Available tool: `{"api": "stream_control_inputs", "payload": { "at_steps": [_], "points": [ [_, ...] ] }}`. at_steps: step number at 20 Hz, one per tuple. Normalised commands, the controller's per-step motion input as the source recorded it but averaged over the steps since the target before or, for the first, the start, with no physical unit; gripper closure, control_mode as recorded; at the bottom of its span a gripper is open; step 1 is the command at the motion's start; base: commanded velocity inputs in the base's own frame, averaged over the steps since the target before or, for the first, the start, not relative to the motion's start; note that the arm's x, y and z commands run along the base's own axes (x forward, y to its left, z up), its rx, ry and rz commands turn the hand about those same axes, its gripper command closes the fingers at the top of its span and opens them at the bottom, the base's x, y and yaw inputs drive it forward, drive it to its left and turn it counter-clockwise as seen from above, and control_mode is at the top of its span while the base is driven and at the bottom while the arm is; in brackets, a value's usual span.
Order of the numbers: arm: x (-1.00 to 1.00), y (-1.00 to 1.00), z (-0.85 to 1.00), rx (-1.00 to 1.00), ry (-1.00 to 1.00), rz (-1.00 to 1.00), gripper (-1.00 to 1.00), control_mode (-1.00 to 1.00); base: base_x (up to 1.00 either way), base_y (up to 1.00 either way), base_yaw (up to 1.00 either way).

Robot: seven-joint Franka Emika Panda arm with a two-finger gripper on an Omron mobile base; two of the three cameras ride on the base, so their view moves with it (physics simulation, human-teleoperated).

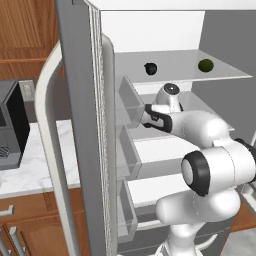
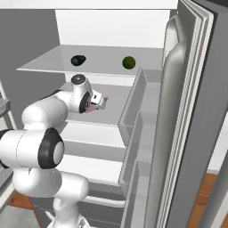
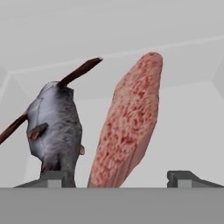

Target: Gather the lime and eggplant from the fridge and place them on a tray on the dining counter. Then gather the steak and fish from the fridge and place them on the other tray.

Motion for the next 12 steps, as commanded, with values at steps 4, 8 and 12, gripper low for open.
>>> {"api": "stream_control_inputs", "payload": {
  "at_steps": [4,8,12],
  "points": [
    [-0.03,-0.16,-0.10,0.04,0.00,0.00,-1.00,-1.00,0.00,0.00,0.00],
    [-0.11,-0.41,-0.18,0.01,0.00,-0.01,-1.00,-1.00,0.00,0.00,0.00],
    [-0.10,-0.37,-0.19,0.00,0.00,-0.01,-1.00,-1.00,0.00,0.00,0.00]
  ]
}}
